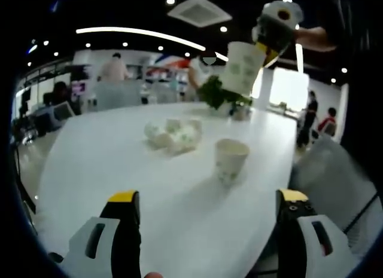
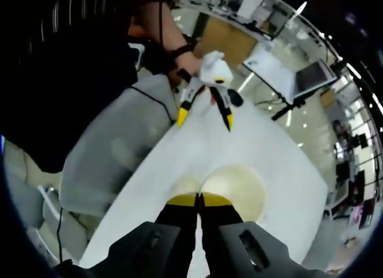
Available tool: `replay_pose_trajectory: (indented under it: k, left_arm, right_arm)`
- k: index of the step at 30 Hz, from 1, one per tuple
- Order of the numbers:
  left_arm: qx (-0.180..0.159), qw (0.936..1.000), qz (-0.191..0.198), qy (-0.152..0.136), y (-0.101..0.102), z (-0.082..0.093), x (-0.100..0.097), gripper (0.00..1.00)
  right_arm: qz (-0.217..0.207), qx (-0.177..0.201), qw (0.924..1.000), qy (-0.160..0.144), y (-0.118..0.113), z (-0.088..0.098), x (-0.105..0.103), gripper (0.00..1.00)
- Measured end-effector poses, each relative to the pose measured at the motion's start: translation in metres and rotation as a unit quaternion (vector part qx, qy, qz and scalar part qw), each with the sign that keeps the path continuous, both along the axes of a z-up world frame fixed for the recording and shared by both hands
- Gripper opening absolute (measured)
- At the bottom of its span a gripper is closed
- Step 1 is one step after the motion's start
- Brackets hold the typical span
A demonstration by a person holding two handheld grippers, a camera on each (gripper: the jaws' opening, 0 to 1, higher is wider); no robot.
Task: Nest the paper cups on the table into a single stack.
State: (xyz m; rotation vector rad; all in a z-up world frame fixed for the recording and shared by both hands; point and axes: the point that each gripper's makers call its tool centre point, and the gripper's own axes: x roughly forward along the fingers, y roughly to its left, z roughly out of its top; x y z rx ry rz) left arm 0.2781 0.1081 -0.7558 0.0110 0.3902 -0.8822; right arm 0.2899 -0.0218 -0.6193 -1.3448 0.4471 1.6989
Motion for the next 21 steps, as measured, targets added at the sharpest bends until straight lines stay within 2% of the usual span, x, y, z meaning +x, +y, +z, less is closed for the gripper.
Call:
replay_pose_trajectory:
  k: [21]
  left_arm:
    - [-0.001,1.0000,0.006,0.000,0.006,-0.001,0.003,0.92]
  right_arm:
    - [0.012,-0.025,0.9993,0.023,0.003,-0.033,-0.008,0.00]
